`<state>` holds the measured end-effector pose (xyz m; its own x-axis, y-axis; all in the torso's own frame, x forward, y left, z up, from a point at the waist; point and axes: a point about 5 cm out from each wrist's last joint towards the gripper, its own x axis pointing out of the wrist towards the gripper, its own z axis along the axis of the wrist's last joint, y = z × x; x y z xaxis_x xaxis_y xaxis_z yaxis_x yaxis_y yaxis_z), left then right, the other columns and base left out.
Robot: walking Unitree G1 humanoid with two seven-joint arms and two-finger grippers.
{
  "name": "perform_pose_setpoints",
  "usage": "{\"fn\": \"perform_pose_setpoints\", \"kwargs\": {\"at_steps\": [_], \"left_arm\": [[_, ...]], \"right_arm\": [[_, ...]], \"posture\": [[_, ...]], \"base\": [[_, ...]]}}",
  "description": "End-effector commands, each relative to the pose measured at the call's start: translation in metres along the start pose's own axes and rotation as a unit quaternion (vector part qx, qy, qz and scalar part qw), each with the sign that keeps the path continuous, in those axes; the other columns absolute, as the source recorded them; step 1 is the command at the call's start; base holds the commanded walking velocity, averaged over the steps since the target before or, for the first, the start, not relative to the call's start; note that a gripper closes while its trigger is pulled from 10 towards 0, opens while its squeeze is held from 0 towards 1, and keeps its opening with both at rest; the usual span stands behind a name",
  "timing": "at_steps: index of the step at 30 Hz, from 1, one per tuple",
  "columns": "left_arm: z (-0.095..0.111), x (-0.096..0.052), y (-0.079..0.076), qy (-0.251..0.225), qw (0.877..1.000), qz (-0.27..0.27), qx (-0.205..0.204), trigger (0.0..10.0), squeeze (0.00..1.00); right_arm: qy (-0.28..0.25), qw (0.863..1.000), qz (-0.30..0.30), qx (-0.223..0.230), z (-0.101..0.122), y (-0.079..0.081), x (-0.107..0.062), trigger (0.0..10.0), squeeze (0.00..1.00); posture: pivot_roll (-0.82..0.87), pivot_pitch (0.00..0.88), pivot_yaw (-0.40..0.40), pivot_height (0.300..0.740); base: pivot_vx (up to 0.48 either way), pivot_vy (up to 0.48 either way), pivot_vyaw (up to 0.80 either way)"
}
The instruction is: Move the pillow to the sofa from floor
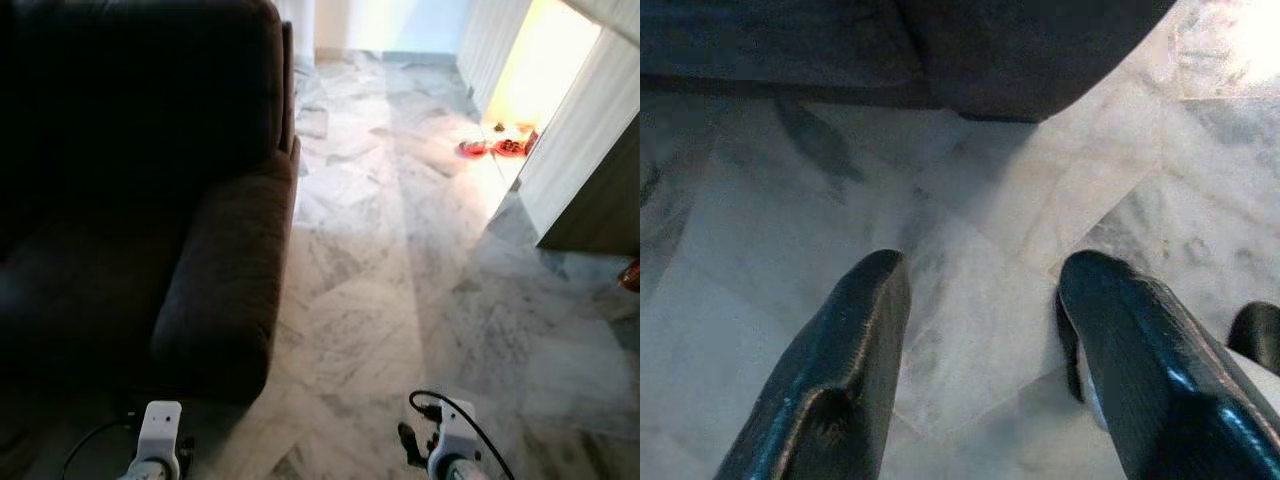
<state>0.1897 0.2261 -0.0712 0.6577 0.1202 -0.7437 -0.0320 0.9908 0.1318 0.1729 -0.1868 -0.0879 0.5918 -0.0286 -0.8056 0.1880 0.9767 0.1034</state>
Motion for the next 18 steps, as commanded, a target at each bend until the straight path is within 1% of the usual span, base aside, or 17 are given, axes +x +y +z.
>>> {"fn": "perform_pose_setpoints", "kwargs": {"at_steps": [1, 5, 7, 8, 14, 16, 18], "left_arm": [[-0.0025, -0.0007, 0.0044, 0.007, 1.000, 0.008, -0.004, 10.0, 0.00], [-0.0025, -0.0007, 0.0045, 0.008, 1.000, 0.008, -0.004, 10.0, 0.00], [-0.0026, -0.0007, 0.0048, 0.008, 1.000, 0.008, -0.004, 10.0, 0.00], [-0.0026, -0.0007, 0.0048, 0.008, 1.000, 0.008, -0.004, 10.0, 0.00], [-0.0024, -0.0007, 0.0048, 0.008, 1.000, 0.008, -0.003, 10.0, 0.00], [-0.0024, -0.0007, 0.0051, 0.008, 1.000, 0.008, -0.003, 10.0, 0.00], [-0.0025, -0.0008, 0.0053, 0.008, 1.000, 0.008, -0.003, 10.0, 0.00]], "right_arm": [[-0.004, 1.000, 0.006, -0.003, 0.0028, 0.0043, 0.0010, 10.0, 0.00], [-0.004, 1.000, 0.007, -0.014, 0.0032, 0.0046, 0.0011, 10.0, 0.00], [-0.005, 1.000, 0.009, -0.026, 0.0036, 0.0054, 0.0012, 10.0, 0.00], [-0.006, 1.000, 0.010, -0.027, 0.0036, 0.0056, 0.0012, 10.0, 0.00], [-0.005, 0.999, 0.011, -0.030, 0.0032, 0.0064, 0.0011, 10.0, 0.00], [-0.006, 1.000, 0.011, -0.014, 0.0026, 0.0068, 0.0011, 10.0, 0.00], [-0.005, 1.000, 0.012, -0.014, 0.0023, 0.0070, 0.0011, 10.0, 0.00]], "posture": [[0.04, 0.047, -0.036, 0.740], [0.04, 0.047, -0.037, 0.740], [0.04, 0.047, -0.037, 0.740], [0.04, 0.047, -0.037, 0.740], [0.04, 0.049, -0.036, 0.740], [0.05, 0.050, -0.036, 0.740], [0.05, 0.051, -0.035, 0.740]], "base": [[0.000, 0.315, 0.00], [0.000, 0.312, 0.00], [0.000, 0.313, 0.00], [0.000, 0.315, 0.46], [0.000, 0.315, 0.80], [0.000, 0.315, 0.00], [0.000, 0.315, 0.00]]}}
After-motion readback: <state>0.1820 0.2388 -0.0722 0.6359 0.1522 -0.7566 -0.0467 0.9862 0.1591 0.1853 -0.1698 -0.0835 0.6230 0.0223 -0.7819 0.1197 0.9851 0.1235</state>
